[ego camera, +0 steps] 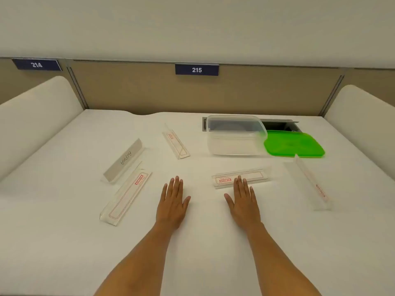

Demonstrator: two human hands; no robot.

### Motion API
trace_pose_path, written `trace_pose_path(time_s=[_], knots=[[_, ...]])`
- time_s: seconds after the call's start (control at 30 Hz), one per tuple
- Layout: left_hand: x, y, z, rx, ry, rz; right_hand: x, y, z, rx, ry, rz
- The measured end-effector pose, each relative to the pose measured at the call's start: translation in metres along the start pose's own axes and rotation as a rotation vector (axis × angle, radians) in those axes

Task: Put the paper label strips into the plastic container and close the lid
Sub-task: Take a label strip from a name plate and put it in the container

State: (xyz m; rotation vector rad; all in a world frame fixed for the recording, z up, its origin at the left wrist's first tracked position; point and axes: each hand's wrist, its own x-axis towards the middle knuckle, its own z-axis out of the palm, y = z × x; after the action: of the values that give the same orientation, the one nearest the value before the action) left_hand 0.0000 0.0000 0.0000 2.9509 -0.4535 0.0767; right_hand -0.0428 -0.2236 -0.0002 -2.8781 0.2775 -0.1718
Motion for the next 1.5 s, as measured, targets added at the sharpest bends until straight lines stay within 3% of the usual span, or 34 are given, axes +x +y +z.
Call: trace_pose_path(time_s=[0.27,0.83,0.93,1.03,1.23,1.33,1.5], knots=[[-0.013,0.003,0.013,-0.102,-0.079,-0.047,-0.009,0.003,0.005,-0.022,-0.134,0.036],[-0.015,0.007,0.016,-0.114,-0.059,-0.092,-0.010,0.005,0.010,-0.012,-0.073,0.028],[-0.016,0.015,0.015,-0.141,-0.046,-0.142,-0.010,0.007,0.011,0.039,-0.024,0.022],[-0.015,0.024,0.014,-0.182,-0.024,-0.191,-0.010,0.009,0.007,0.252,0.129,0.026],[0.001,0.044,0.006,-0.377,-0.005,-0.173,0.007,0.026,-0.014,0.625,0.454,0.241],[0.012,0.058,0.003,-0.527,-0.019,-0.180,0.024,0.048,-0.026,0.672,0.486,0.349],[0.026,0.073,0.000,-0.765,0.048,-0.266,0.044,0.079,-0.034,0.637,0.373,0.417]])
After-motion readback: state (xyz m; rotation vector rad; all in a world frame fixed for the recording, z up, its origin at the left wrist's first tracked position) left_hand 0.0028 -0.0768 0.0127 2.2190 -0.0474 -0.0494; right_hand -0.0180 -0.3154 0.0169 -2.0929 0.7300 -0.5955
